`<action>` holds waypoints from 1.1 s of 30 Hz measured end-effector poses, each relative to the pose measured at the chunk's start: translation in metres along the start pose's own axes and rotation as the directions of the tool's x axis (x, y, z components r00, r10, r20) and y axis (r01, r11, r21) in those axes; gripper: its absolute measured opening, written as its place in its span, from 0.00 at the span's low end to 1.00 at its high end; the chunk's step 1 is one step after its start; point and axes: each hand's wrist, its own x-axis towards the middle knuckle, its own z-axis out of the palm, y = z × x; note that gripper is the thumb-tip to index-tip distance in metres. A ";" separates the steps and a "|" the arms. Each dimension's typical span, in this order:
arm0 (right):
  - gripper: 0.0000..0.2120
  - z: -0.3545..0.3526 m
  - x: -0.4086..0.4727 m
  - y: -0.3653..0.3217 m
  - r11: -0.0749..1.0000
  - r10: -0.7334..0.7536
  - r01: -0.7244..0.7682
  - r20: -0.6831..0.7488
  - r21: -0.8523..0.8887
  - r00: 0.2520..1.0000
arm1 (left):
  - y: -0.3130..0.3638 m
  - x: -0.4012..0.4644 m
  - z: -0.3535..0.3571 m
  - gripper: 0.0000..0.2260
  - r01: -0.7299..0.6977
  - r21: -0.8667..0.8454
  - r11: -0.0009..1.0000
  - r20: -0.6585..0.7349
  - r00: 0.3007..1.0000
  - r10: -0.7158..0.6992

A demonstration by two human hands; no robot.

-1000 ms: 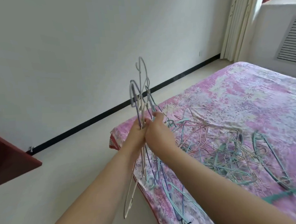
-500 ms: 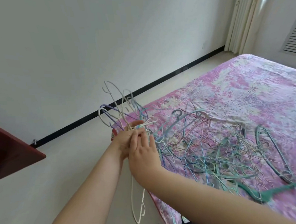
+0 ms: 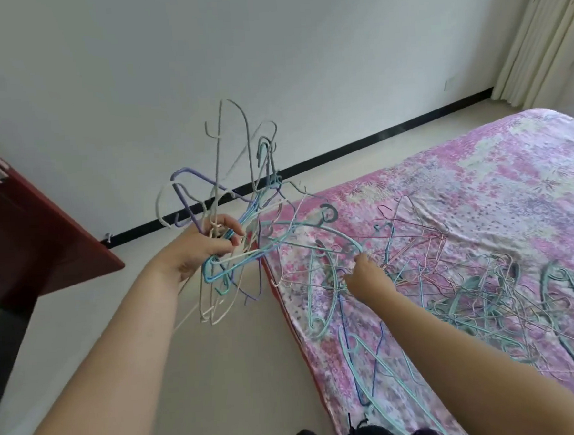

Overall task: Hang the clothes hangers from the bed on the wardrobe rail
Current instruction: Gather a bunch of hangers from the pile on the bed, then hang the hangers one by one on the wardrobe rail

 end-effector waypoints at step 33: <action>0.12 0.286 -0.216 -0.220 0.844 -0.321 0.494 0.542 -0.207 0.776 | -0.239 -0.556 -0.210 0.12 0.067 -0.519 0.852 -0.569 0.717 -0.402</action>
